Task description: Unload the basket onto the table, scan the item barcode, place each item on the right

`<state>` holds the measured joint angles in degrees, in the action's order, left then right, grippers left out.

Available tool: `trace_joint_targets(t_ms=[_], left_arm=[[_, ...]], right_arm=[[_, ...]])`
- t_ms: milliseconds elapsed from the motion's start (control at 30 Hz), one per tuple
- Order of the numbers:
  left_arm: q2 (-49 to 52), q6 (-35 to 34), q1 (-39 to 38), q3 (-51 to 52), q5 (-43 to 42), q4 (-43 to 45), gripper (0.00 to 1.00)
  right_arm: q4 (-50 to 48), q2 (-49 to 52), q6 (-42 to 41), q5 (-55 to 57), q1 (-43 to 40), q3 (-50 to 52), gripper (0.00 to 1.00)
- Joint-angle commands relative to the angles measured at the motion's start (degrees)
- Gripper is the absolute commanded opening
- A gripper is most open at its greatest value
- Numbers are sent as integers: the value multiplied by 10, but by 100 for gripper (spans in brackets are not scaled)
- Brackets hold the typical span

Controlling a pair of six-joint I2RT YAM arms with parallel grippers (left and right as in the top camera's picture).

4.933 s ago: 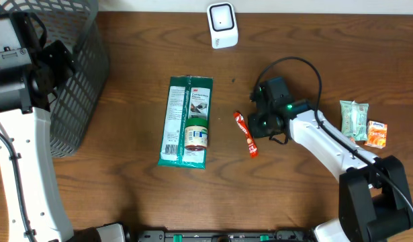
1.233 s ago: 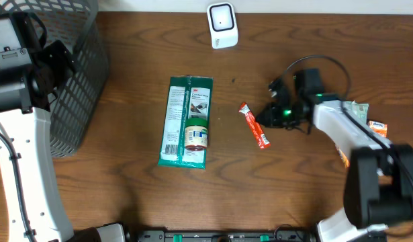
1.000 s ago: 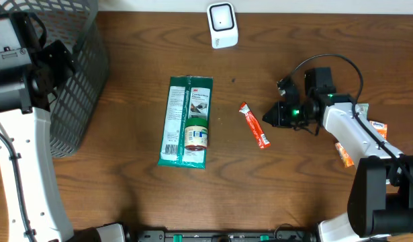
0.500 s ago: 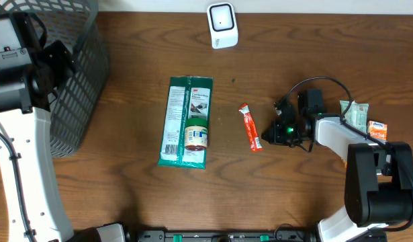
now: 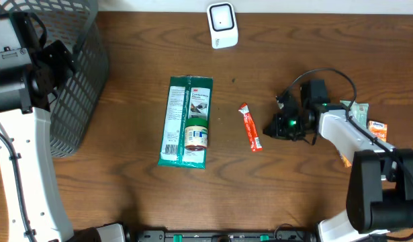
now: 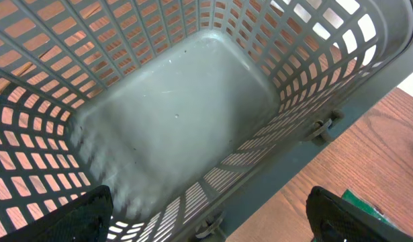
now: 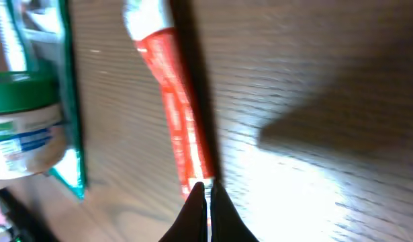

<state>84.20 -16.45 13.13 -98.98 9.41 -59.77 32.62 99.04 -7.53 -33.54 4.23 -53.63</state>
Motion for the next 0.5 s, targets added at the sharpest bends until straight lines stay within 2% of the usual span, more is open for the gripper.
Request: trace_joint_targets(t_ms=[0,200,333,467], left_arm=[[0,5,3,-3,7,0,92],[0,5,3,-3,7,0,92],[0,6,3,-3,7,0,93],[0,5,3,-3,7,0,92]], right_arm=[[6,-7,29,-29,11,6,1],[-36,-5,31,0,42,55,1],[-37,-5,11,64,47,72,1],[-36,-5,12,75,47,76,1]])
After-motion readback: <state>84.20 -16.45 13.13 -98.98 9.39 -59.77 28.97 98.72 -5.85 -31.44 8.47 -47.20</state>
